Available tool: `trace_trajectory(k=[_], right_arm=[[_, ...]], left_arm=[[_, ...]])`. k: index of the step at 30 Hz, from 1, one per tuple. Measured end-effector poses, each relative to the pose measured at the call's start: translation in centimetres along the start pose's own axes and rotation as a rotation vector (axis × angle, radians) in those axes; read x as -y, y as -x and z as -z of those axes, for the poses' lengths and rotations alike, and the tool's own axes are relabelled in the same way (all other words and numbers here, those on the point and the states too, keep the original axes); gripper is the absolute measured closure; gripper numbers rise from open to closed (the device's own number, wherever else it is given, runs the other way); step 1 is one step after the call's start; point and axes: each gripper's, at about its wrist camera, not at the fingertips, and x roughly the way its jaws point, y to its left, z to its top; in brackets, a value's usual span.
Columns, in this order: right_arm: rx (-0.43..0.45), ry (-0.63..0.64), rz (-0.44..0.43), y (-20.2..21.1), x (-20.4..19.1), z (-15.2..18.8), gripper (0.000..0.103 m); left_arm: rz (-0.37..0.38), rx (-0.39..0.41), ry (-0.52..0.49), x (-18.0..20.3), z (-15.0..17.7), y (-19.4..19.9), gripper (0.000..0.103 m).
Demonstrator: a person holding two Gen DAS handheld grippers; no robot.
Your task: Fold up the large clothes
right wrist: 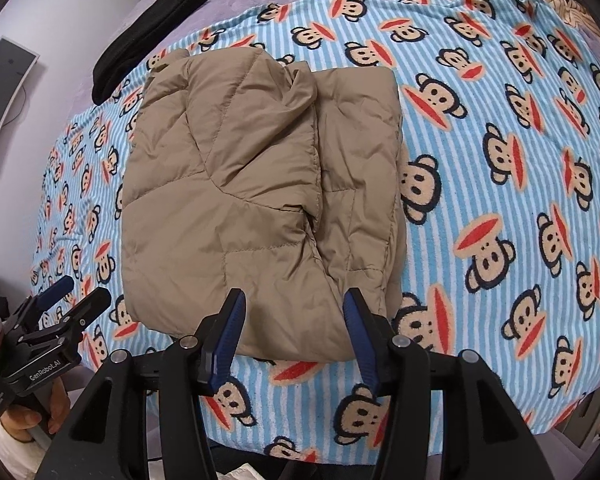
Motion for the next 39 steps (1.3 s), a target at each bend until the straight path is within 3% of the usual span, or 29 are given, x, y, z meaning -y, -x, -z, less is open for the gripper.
trace_trajectory(k=[9,12,16,19,27,39], right_arm=[[0.037,0.053,-0.003,2.8,-0.1,0.4,0.04],[0.077,0.063,0.006,4.2,-0.4,0.2,0.024],[0.134,0.074,0.032,6.1,-0.9,-0.2,0.022],[0.164,0.067,0.055,7.0,-1.1,-0.5,0.013],[0.257,0.071,0.123,8.8,-2.0,-0.6,0.013],[0.274,0.075,0.136,9.6,-2.5,-0.7,0.013]], left_arm=[[-0.05,0.05,0.012,1.3,-0.4,3.1,0.001],[-0.061,0.079,0.007,1.7,-0.9,4.4,0.001],[-0.062,0.112,0.008,2.1,-1.4,5.9,0.001],[-0.058,0.124,0.012,2.4,-1.6,6.8,0.001],[-0.07,0.146,0.03,2.4,-2.1,8.2,0.001],[-0.07,0.167,0.051,2.0,-2.6,9.5,0.001]])
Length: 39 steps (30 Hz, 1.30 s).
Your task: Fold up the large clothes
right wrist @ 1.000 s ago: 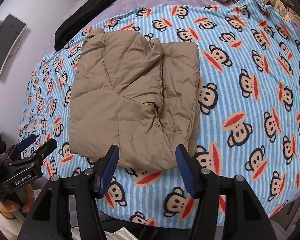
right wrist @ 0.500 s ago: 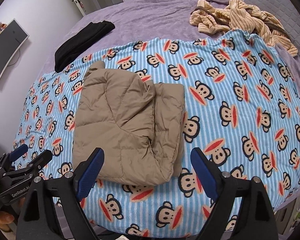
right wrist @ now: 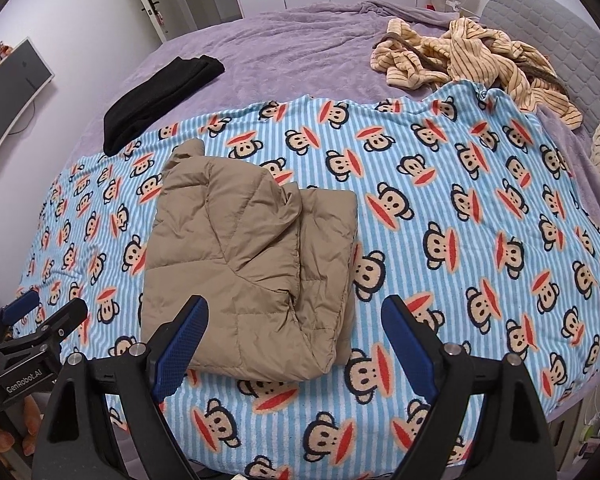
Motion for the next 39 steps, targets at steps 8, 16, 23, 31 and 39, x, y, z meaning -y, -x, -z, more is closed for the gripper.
trace_trajectory(k=[8,16,23,31,39], right_arm=[[0.0,-0.001,0.001,0.1,-0.15,0.07,0.013],[0.0,0.001,0.001,0.14,-0.17,0.04,0.013],[0.0,-0.001,0.001,0.16,-0.26,0.1,0.013],[-0.001,-0.002,0.003,0.2,-0.36,0.09,0.013],[-0.001,-0.002,0.003,0.21,-0.4,0.13,0.013]], left_arm=[[0.003,0.0,0.007,0.0,-0.09,0.11,0.001],[0.004,0.001,0.006,-0.07,-0.08,0.08,0.001],[0.003,0.0,0.005,-0.11,-0.09,0.06,0.001],[0.004,0.0,0.006,-0.11,-0.06,0.07,0.001],[0.004,0.0,0.006,-0.1,-0.05,0.07,0.001]])
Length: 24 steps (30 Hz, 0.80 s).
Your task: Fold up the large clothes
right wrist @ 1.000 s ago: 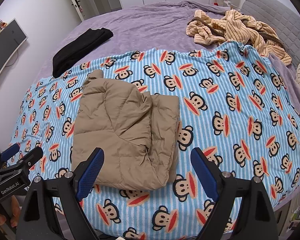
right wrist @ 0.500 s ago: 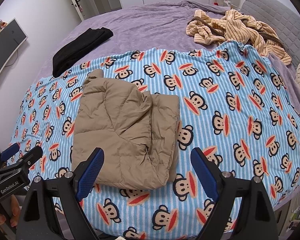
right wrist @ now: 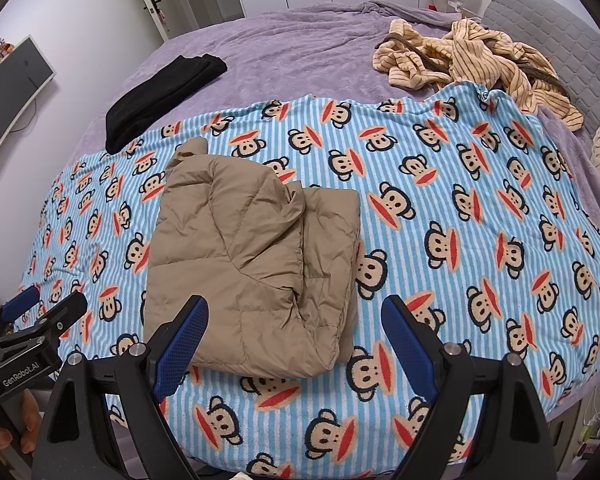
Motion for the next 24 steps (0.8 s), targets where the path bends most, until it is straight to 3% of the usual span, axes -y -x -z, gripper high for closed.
trace_trajectory(k=[24], right_arm=[[-0.005,0.003,-0.001,0.03,-0.08,-0.01,0.013]], left_arm=[[-0.011,-0.007,0.005,-0.01,0.44,-0.26,0.001]])
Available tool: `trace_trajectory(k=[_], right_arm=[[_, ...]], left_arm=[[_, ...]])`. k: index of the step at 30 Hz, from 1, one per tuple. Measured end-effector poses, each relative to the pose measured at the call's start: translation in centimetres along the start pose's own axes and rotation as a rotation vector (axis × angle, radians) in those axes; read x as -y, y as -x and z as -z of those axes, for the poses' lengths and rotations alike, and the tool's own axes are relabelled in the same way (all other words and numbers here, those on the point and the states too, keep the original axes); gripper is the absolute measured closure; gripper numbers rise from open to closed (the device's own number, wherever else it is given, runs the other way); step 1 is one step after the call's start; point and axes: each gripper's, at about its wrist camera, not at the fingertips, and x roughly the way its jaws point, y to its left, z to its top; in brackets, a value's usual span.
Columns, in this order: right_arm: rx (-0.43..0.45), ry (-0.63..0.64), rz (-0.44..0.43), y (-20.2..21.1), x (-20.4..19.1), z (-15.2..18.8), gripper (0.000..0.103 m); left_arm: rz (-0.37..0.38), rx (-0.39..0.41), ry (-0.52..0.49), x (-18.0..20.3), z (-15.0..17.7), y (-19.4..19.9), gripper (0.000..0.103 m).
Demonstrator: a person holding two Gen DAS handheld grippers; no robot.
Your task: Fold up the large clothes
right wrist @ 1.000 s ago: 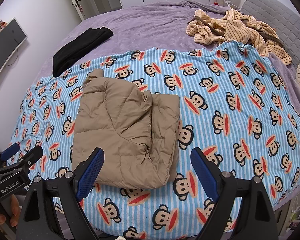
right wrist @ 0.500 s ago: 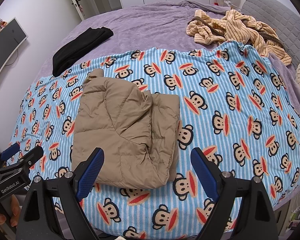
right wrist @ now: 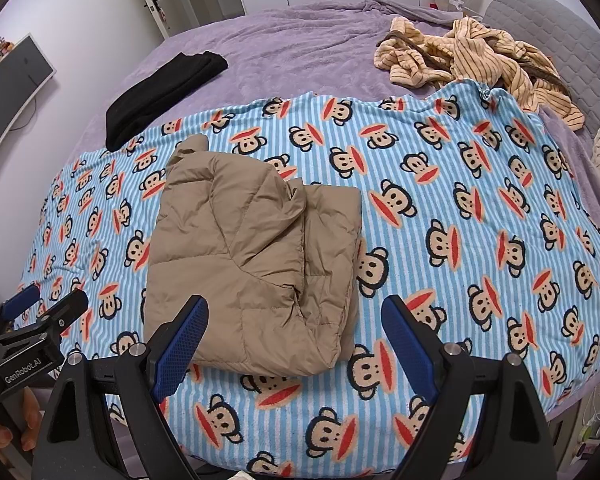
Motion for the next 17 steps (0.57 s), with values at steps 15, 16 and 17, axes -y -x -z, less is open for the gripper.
trace_trajectory(k=[15,16,17], right_arm=[[-0.002,-0.004,0.001,-0.11,-0.26,0.06,0.013],[-0.002,-0.004,0.002,-0.13,-0.25,0.04,0.013],[-0.002,-0.005,0.002,-0.15,-0.24,0.02,0.013]], left_arm=[[0.008,0.011,0.0,-0.05,-0.4,-0.12,0.001],[0.01,0.01,0.001,-0.05,-0.46,-0.14,0.001],[0.011,0.008,0.002,-0.05,-0.48,-0.18,0.001]])
